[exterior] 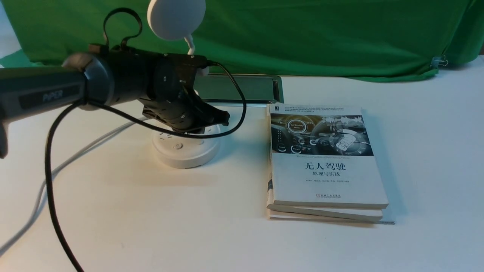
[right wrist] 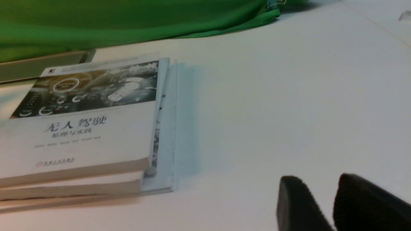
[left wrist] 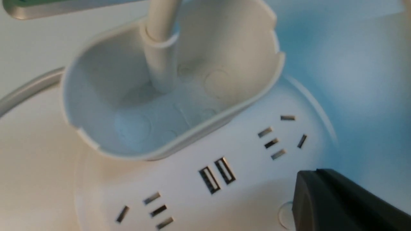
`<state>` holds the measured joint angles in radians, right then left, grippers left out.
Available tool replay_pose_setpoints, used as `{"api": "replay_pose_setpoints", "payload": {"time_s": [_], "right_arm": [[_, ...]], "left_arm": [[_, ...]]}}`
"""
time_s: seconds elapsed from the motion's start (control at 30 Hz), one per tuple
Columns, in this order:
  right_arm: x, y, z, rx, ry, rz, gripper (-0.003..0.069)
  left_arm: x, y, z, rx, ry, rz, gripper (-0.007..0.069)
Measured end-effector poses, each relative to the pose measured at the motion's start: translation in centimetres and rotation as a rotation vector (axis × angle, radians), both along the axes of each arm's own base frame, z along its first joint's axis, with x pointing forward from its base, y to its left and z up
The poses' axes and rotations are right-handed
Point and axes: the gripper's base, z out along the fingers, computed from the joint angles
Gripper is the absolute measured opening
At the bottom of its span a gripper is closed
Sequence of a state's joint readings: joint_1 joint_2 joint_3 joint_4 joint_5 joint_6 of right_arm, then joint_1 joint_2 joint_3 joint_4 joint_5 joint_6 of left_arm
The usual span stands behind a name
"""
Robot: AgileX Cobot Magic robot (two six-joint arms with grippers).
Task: Turn on the desk lamp on the white desktop with your hand.
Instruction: 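Press the power button on the lamp base to turn the lamp on with the left gripper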
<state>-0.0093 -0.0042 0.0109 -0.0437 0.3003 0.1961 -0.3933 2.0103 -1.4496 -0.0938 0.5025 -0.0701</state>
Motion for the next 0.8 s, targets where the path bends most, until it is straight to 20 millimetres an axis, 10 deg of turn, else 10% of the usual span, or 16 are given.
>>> {"api": "replay_pose_setpoints", "payload": {"time_s": [0.8], "right_arm": [[0.0, 0.0, 0.0, 0.0, 0.0, 0.0, 0.0241]], "left_arm": [[0.2, 0.0, -1.6, 0.009, -0.008, -0.006, 0.0]]}}
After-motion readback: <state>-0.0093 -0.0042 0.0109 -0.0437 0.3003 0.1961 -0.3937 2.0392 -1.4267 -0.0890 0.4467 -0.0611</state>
